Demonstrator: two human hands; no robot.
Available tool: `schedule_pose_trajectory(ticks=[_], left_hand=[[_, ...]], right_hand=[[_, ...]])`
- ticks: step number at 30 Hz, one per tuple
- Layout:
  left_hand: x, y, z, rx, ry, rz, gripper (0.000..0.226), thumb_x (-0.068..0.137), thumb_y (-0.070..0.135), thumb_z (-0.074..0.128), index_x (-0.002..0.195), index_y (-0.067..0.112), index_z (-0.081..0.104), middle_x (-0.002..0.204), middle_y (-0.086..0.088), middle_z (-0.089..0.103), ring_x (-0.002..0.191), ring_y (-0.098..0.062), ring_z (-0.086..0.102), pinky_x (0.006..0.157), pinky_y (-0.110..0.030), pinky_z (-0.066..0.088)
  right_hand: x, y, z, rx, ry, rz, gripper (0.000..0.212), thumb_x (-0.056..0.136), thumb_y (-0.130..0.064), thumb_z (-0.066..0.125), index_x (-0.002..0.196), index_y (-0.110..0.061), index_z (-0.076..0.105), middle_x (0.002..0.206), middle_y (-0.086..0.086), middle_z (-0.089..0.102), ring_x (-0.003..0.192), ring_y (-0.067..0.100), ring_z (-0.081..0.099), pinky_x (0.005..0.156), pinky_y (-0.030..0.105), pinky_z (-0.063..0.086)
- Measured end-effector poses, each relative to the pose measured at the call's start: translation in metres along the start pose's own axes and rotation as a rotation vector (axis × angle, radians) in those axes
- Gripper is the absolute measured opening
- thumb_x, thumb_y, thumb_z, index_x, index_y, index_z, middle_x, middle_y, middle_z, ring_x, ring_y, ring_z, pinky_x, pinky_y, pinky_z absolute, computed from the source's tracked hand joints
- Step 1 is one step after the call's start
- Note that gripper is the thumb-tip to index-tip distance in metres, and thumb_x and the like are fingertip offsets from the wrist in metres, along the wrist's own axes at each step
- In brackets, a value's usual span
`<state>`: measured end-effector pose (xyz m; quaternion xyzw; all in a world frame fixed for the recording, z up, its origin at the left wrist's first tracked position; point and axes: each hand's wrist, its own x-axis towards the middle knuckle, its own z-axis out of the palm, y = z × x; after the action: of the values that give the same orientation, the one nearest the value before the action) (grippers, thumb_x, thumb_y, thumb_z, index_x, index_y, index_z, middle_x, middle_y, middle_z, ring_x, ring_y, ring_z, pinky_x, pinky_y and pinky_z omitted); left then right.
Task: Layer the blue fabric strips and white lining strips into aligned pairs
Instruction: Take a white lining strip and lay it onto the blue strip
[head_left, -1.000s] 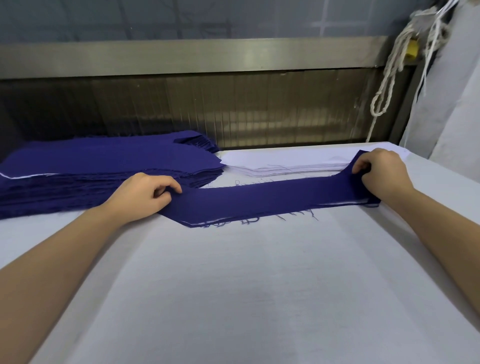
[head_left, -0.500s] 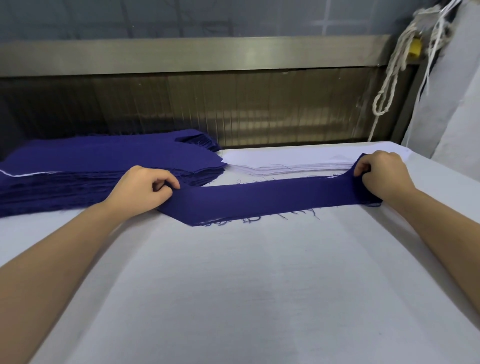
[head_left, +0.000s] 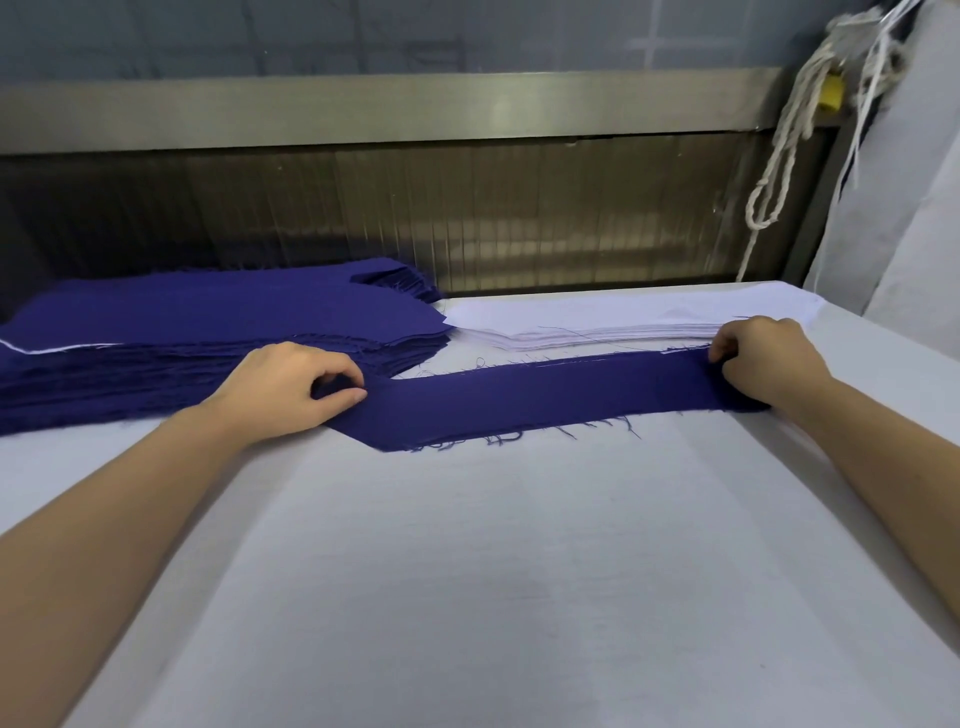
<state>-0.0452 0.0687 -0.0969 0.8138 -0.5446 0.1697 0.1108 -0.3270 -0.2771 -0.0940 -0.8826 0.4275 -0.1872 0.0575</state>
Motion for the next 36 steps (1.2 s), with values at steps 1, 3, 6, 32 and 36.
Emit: schedule_pose_trajectory(ticks=[1, 3, 6, 32, 36], left_hand=[[0.000, 0.000, 0.000, 0.005, -0.008, -0.003, 0.018, 0.084, 0.041, 0.063, 0.099, 0.033, 0.068, 0.077, 0.026, 0.055, 0.065, 0.001, 0.048, 0.054, -0.019, 0.032], [0.002, 0.001, 0.000, 0.022, -0.062, -0.035, 0.031, 0.083, 0.052, 0.059, 0.110, 0.037, 0.063, 0.095, 0.024, 0.059, 0.079, -0.003, 0.050, 0.062, -0.022, 0.034], [0.007, 0.003, -0.003, 0.094, -0.213, -0.076, 0.047, 0.084, 0.060, 0.051, 0.129, 0.046, 0.048, 0.129, 0.023, 0.053, 0.113, -0.007, 0.051, 0.076, -0.024, 0.036], [0.007, 0.020, -0.013, -0.275, -0.236, -0.059, 0.022, 0.078, 0.007, 0.069, 0.077, 0.024, 0.056, 0.086, 0.006, 0.058, 0.083, -0.017, 0.054, 0.074, -0.034, 0.044], [0.003, 0.012, -0.011, -0.326, -0.111, -0.154, 0.027, 0.078, 0.007, 0.070, 0.076, 0.027, 0.053, 0.086, 0.003, 0.054, 0.081, -0.010, 0.051, 0.067, -0.020, 0.037]], right_hand=[[0.000, 0.000, 0.001, -0.026, 0.001, 0.010, 0.021, 0.083, 0.001, 0.047, 0.086, -0.014, 0.063, 0.105, 0.016, 0.062, 0.107, 0.036, 0.045, 0.085, 0.040, 0.044], [0.001, 0.000, 0.003, -0.111, 0.011, 0.023, 0.022, 0.086, -0.005, 0.046, 0.095, -0.013, 0.065, 0.109, 0.016, 0.061, 0.108, 0.037, 0.041, 0.087, 0.040, 0.039], [0.003, 0.001, 0.006, -0.217, 0.001, 0.059, 0.026, 0.090, -0.014, 0.042, 0.105, -0.015, 0.063, 0.116, 0.015, 0.056, 0.113, 0.037, 0.037, 0.094, 0.040, 0.030], [0.002, -0.004, 0.007, 0.056, 0.004, -0.069, 0.007, 0.082, -0.009, 0.056, 0.085, -0.014, 0.051, 0.095, 0.014, 0.063, 0.093, 0.033, 0.048, 0.076, 0.035, 0.033], [-0.001, -0.007, 0.006, 0.212, 0.041, -0.119, 0.012, 0.080, -0.001, 0.056, 0.087, -0.010, 0.051, 0.087, 0.011, 0.060, 0.087, 0.033, 0.052, 0.076, 0.035, 0.038]])
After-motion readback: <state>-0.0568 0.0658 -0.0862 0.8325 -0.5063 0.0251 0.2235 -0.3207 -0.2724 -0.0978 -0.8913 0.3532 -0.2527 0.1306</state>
